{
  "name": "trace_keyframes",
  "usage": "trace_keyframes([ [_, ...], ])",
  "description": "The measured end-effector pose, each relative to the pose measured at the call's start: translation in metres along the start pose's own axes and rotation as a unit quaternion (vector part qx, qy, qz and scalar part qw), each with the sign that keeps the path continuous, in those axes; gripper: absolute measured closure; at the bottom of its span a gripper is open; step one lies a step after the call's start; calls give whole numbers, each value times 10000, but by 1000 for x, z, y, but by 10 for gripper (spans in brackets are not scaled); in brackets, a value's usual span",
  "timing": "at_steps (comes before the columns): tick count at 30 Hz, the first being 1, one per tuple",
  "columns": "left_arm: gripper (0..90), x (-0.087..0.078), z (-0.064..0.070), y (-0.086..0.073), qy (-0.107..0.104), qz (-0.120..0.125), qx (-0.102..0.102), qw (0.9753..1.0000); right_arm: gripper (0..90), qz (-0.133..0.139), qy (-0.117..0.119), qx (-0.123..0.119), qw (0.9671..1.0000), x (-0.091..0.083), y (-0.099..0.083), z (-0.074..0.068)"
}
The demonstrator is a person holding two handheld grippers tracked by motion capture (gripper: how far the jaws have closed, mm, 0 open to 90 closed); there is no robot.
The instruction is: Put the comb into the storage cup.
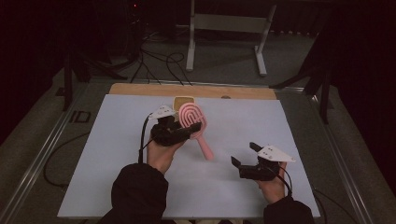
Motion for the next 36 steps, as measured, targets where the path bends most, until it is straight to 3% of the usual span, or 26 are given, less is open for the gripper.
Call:
trace_keyframes([
  [10,642,-5,-5,6,45,14,47,10000,87,289,-269,-8,9992,-16,-8,14],
  [17,642,-14,-10,14,85,60,139,9999,87,307,-410,0,9987,-19,-13,17],
  [36,642,-23,-29,26,216,109,211,9995,88,325,-460,77,9984,-21,-18,19],
])
Point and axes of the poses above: each handheld gripper's, and its own axes: x roughly forward along the jaws, y roughly out of its top, z roughly to its right, the point moved 8 cm from there along x, roughly forward along the jaws, and after that the axes turned 13 degrees about z, right-handed, at the moved point
